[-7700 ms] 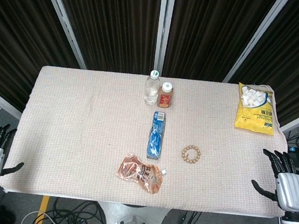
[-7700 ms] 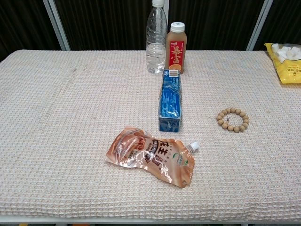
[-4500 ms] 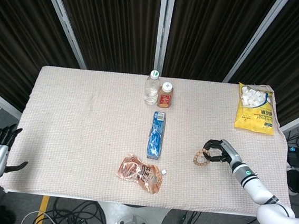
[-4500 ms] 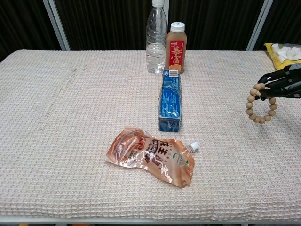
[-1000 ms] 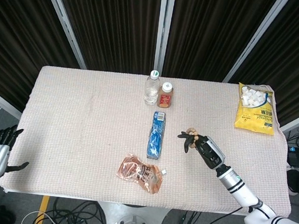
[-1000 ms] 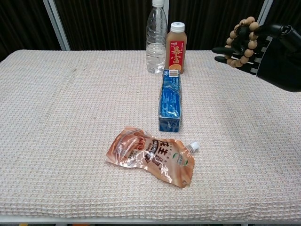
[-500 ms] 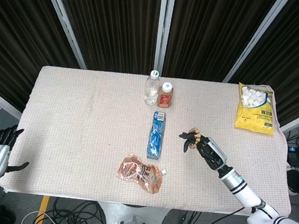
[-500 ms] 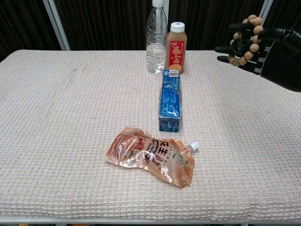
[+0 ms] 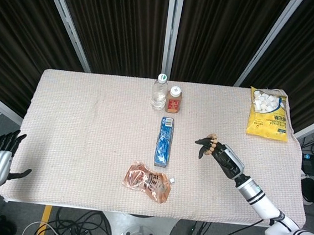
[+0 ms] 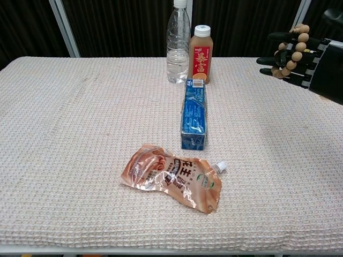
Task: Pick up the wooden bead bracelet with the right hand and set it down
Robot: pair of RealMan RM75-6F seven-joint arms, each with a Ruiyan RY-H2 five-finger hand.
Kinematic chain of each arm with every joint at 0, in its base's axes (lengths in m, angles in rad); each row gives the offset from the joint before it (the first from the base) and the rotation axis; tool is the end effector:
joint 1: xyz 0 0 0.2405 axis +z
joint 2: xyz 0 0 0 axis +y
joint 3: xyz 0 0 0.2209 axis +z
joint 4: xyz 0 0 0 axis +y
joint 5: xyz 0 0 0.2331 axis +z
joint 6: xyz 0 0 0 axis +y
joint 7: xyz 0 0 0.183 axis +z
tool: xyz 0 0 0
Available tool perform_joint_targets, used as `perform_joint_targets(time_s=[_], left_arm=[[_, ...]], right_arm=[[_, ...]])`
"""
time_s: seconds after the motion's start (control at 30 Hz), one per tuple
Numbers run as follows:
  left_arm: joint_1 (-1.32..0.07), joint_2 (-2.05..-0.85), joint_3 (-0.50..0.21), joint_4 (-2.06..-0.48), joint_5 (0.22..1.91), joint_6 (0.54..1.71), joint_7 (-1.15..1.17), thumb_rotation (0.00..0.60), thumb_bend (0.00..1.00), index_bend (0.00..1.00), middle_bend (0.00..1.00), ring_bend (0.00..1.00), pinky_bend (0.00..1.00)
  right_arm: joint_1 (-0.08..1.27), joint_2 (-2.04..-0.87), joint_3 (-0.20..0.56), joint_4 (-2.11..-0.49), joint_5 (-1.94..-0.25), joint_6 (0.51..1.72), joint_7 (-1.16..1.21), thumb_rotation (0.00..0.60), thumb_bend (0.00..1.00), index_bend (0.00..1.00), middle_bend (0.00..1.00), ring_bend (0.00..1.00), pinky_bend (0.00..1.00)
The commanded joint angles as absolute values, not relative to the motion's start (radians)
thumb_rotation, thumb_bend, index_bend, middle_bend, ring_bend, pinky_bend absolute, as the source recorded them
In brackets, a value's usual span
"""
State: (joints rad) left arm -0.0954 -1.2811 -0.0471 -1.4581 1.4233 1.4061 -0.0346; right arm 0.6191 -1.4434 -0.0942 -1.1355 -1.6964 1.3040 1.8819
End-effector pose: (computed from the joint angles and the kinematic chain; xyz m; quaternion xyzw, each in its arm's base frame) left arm -0.3170 0.2217 0.0802 -0.5757 -0.4398 -0.3673 0.5832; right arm -0.2003 -0.3263 0.0036 -0.3398 0.7565 -0.5531 0.0798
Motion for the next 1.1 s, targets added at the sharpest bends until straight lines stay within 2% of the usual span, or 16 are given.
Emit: perform_joint_targets(time_s=[0.03,0.23,0.3,0.67,0.8,0.93,1.03,1.1], left_arm=[[-0.096,-1.279,-0.047,-1.462,1.423,1.405,-0.032,0.600,0.00,0.10,0.02,0.00,0.00],[-0.099,-1.278,-0.048,-1.467,1.421,1.403,-0.025,0.600,0.00,0.10,0.02,0.00,0.00],[-0.101,-1.278,-0.048,-1.468,1.422,1.400,-0.024,0.600,0.00,0.10,0.02,0.00,0.00],[-0.102,-1.277,-0.047,-1.474,1.422,1.402,-0.022,0.600,0.00,0.10,0.02,0.00,0.00],[-0.099,-1.276,-0.045,-1.475,1.420,1.403,-0.022,0.600,0.00,0.10,0.02,0.00,0.00],[-0.098,-1.276,-0.044,-1.473,1.419,1.404,-0.026,0.600,0.00,0.10,0.02,0.00,0.00],[-0.098,-1.278,-0.044,-1.469,1.419,1.402,-0.030,0.600,0.00,0.10,0.02,0.00,0.00],[-0.100,-1.279,-0.043,-1.466,1.420,1.400,-0.033,0.600,0.00,0.10,0.02,0.00,0.00]], right_arm=[[0.610,-1.434,-0.096,-1.137,-1.690,1.305,1.866,0.274,0.00,0.27,0.51,0.13,0.00],[0.585,-1.408,-0.088,-1.156,-1.662,1.313,1.821,0.274,0.00,0.27,0.51,0.13,0.00],[0.578,-1.408,-0.078,-1.152,-1.639,1.292,1.710,0.274,0.00,0.27,0.50,0.13,0.00],[0.644,-1.437,-0.030,-1.183,-1.482,0.981,0.782,0.279,0.00,0.27,0.45,0.10,0.00],[0.665,-1.468,-0.021,-1.169,-1.427,0.907,0.457,0.279,0.00,0.26,0.39,0.10,0.00],[0.652,-1.490,-0.003,-1.184,-1.366,0.924,0.142,0.276,0.00,0.19,0.33,0.11,0.00],[0.636,-1.453,0.008,-1.265,-1.323,0.914,0.093,0.274,0.00,0.04,0.20,0.03,0.00],[0.627,-1.414,0.009,-1.320,-1.317,0.905,0.109,0.276,0.00,0.00,0.14,0.00,0.00]])
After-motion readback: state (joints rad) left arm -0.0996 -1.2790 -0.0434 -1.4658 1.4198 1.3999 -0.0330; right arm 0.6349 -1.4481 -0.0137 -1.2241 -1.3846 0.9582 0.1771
